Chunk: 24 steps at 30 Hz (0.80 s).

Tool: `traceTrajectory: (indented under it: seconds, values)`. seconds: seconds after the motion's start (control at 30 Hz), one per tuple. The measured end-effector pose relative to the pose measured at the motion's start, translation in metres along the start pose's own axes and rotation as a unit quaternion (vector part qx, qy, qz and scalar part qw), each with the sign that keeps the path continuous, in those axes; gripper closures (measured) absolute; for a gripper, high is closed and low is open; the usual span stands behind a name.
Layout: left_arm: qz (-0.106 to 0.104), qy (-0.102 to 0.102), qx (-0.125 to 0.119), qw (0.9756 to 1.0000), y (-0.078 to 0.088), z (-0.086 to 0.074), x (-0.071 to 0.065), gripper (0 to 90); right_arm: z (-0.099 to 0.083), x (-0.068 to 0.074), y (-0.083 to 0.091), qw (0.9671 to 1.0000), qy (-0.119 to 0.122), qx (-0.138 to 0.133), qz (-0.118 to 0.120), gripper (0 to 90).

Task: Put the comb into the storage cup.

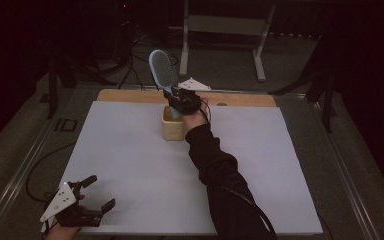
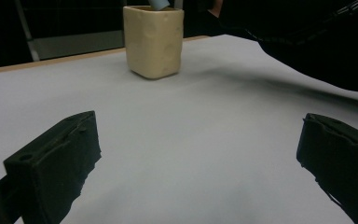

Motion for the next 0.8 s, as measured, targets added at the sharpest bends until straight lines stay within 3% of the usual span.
traceTrajectory:
  seconds: [0.4, 0.8]
  values:
    - [0.0, 0.0, 0.001, 1.0, 0.0, 0.0, 0.0, 0.0, -0.012, -0.004, -0.002, 1.0, -0.007, 0.004, 0.005, 70.6]
    - [0.0, -0.001, 0.003, 1.0, -0.001, -0.001, 0.0, 0.0, -0.023, -0.005, 0.0, 0.9999, 0.002, 0.002, 0.01, 70.4]
Point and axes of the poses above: each handheld gripper's, and its own axes: y roughly backward along the jaws, z roughly out of its top, x roughly to its left, the point moved 10 cm from there along -y, roughly forward along the jaws, and after that the axes turned 9 degrees about x, right-handed, at the moved point
